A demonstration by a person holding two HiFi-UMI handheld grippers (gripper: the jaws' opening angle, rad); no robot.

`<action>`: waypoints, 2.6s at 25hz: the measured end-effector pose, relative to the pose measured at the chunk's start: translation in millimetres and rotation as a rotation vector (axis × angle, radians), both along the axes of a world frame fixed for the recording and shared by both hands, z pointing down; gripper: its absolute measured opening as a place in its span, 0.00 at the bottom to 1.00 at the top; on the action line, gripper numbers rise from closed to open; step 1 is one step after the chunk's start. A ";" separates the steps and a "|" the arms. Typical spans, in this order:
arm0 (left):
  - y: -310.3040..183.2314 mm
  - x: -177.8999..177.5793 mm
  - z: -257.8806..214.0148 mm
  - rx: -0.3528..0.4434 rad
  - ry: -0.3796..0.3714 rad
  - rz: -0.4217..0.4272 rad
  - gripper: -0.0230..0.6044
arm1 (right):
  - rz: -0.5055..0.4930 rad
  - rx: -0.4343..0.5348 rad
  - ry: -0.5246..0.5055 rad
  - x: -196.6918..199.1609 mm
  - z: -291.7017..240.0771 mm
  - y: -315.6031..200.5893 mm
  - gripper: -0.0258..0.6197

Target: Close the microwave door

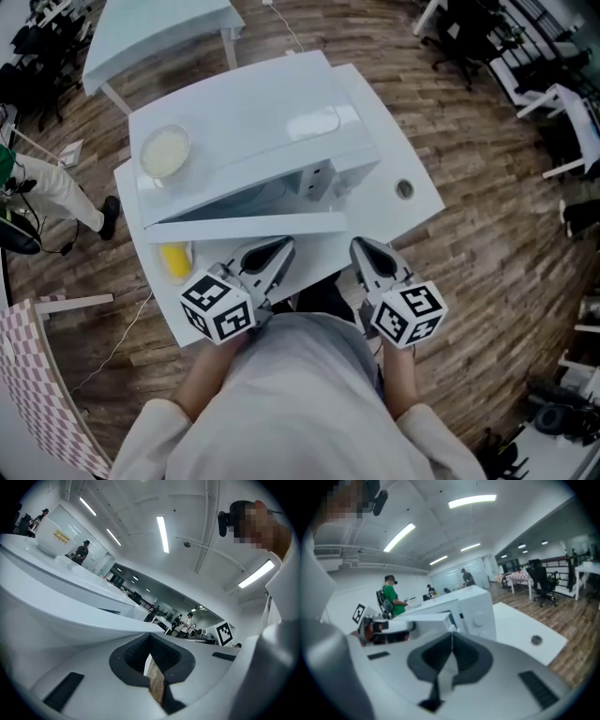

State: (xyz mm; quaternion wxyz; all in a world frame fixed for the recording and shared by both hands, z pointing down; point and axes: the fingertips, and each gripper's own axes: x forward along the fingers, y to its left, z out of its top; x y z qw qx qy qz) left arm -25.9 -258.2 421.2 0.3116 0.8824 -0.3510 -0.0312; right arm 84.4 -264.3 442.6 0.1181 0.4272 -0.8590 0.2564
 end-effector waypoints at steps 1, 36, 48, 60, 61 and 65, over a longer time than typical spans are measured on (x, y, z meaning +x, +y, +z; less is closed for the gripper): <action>-0.9 0.8 0.0 0.002 -0.003 0.001 0.06 | -0.007 0.006 0.011 -2.0 0.0 0.5 0.08; -25.3 0.7 5.2 -0.016 -0.036 -0.035 0.06 | -0.022 0.080 0.042 -36.1 -14.5 -40.2 0.08; -30.8 0.9 3.0 -0.013 -0.042 -0.038 0.06 | -0.028 0.076 0.021 -37.7 -15.6 -50.4 0.08; -31.5 2.1 4.6 -0.023 -0.047 -0.037 0.06 | -0.024 0.079 -0.003 -43.7 -15.0 -63.2 0.08; -31.6 2.7 5.3 -0.024 -0.048 -0.036 0.06 | -0.023 0.079 -0.005 -44.1 -14.5 -64.2 0.08; -32.0 2.7 6.5 -0.026 -0.050 -0.035 0.06 | -0.022 0.075 -0.009 -45.7 -14.5 -68.2 0.08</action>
